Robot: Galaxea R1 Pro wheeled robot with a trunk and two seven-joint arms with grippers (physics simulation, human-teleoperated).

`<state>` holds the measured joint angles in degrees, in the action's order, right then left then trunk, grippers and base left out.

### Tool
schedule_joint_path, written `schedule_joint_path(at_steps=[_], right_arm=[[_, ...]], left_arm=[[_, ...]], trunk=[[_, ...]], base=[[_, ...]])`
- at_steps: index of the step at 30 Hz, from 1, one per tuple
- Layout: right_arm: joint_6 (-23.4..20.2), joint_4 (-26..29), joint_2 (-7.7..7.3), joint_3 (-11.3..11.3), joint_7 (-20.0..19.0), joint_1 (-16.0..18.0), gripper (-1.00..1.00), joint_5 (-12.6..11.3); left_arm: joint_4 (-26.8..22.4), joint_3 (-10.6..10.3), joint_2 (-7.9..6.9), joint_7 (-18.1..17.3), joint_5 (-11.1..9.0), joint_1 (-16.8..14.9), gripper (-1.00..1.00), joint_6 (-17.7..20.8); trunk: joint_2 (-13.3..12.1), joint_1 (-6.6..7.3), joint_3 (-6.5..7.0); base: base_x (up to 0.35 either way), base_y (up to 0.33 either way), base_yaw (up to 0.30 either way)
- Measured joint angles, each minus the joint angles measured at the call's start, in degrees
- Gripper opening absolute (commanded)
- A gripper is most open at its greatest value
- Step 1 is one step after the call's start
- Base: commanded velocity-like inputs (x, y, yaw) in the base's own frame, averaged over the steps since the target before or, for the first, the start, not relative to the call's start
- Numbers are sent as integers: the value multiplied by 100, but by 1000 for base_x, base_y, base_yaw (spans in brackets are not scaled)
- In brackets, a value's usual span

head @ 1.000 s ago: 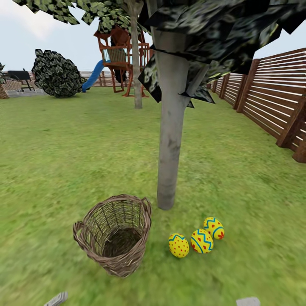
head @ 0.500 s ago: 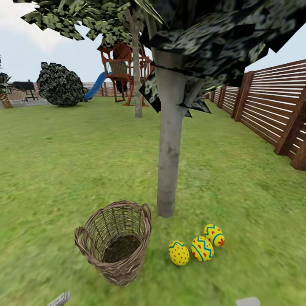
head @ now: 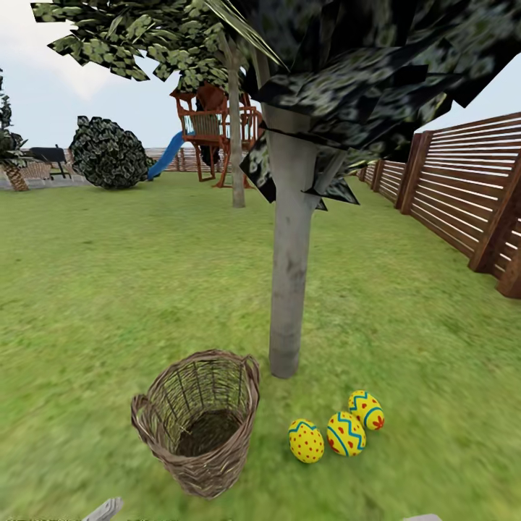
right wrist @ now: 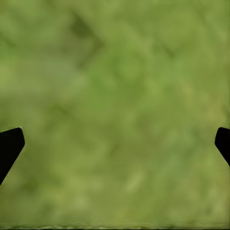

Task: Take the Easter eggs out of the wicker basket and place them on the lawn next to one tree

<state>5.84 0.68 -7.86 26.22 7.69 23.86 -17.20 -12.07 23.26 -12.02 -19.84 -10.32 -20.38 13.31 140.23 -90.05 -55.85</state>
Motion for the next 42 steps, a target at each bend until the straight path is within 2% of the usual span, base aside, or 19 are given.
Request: schedule_joint_path(at_steps=[37,39,42], right_arm=[[10,1,-1,-1,-1,-41,100,-5],[10,1,-3,-5,2,-41,100,-9],[19,1,-4,-6,2,-41,100,-7]], left_arm=[[200,11,-1,7,-5,2,100,0],[437,9,-1,83,8,3,100,3],[609,8,4,419,11,7,100,-11]], trunk=[[-1484,813,319],[-1564,857,336],[-1684,923,361]], base=[[0,0,3],[0,0,0],[0,0,0]])
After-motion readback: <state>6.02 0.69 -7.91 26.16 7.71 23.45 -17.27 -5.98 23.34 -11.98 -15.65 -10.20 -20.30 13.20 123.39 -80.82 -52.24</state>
